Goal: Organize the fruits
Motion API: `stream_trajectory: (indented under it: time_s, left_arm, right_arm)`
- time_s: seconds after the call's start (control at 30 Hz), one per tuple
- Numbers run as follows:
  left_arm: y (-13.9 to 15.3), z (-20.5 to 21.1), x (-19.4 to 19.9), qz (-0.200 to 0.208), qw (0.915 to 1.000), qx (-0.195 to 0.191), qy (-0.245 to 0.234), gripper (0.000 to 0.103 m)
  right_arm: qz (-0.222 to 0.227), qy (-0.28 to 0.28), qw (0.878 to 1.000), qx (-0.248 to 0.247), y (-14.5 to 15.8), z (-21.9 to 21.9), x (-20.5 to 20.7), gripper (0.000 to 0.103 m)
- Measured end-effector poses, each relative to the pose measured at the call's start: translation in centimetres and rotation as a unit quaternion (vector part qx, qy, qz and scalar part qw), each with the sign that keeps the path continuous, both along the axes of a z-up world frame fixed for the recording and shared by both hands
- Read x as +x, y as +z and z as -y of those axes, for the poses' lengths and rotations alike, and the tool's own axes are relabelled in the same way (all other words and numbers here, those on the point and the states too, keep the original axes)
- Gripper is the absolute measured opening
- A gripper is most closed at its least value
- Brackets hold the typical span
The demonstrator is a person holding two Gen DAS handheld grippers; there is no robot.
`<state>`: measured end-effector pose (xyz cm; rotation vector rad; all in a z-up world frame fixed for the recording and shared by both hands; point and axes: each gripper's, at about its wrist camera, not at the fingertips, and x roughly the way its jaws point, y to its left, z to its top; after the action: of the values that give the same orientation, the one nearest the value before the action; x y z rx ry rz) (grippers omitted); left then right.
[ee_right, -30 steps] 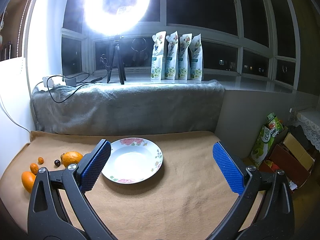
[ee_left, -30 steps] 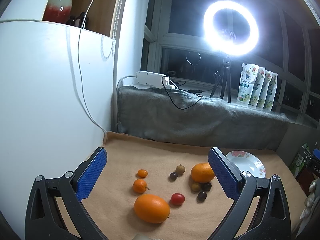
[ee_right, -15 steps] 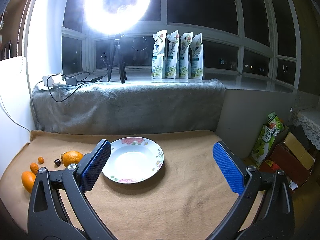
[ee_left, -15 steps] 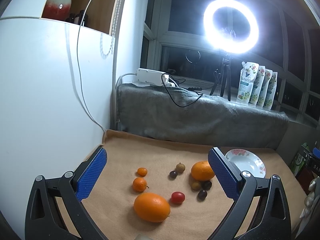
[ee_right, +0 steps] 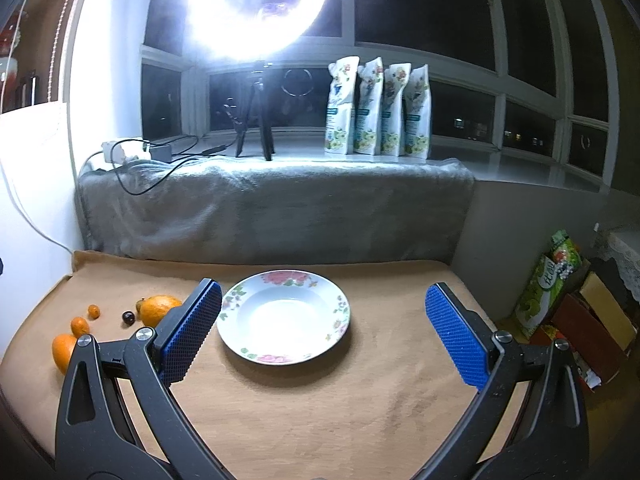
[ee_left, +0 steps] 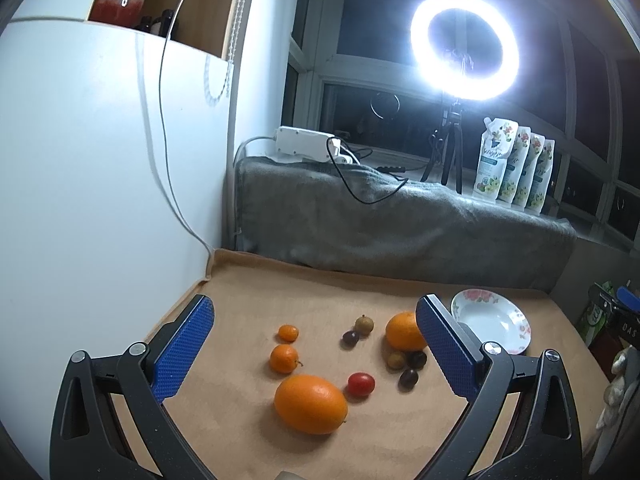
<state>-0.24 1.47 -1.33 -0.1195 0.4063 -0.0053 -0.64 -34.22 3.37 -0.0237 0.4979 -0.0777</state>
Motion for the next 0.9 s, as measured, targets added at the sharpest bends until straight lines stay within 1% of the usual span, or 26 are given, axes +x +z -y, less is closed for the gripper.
stream_trajectory:
  time_s: [0.17,0.23,0.33,0.47,0.63,0.7,0.8,0.87,0.9]
  left_arm:
    - [-0.8,-0.9,-0.2,-0.016,0.9999,-0.004,0.0,0.101]
    - [-1.1,-1.4,-0.3,-0.024,0.9996,-0.012,-0.003,0.101]
    - [-1.7,-1.9,-0.3,-0.038,0.9989,-0.025,-0.01,0.101]
    - [-2.7,-2.3,-0.5,-0.058,0.9977,-0.031,-0.017,0.099]
    - [-4.2,-2.8,-0.7,-0.086,0.9946,-0.049,-0.029,0.096]
    - [-5.0,-2.8,-0.8,-0.098,0.9932,-0.054,-0.034,0.095]
    - [-6.1,-2.7,-0.9,-0.117,0.9899,-0.065,-0.045,0.094]
    - [-6.8,-2.7,-0.8,-0.128,0.9877,-0.074,-0.051,0.092]
    - [-7.2,-2.7,-0.8,-0.134,0.9863,-0.079,-0.054,0.091]
  right_arm:
    - [-0.013,0.05,0.999,0.018,-0.2,-1.0,0.5,0.103]
    - [-0.02,0.071,0.997,0.022,-0.4,-1.6,0.9,0.103]
    - [-0.037,0.108,0.993,0.037,-0.8,-2.5,1.4,0.103]
    - [-0.058,0.149,0.986,0.055,-1.4,-3.8,2.2,0.103]
    - [-0.093,0.218,0.968,0.079,-2.3,-6.3,3.2,0.103]
    - [-0.112,0.247,0.959,0.084,-2.9,-7.5,3.8,0.103]
    - [-0.141,0.29,0.942,0.098,-3.8,-9.6,4.9,0.103]
    - [-0.169,0.321,0.925,0.115,-4.5,-11.1,5.8,0.103]
    - [-0.176,0.33,0.92,0.119,-4.8,-11.6,5.9,0.103]
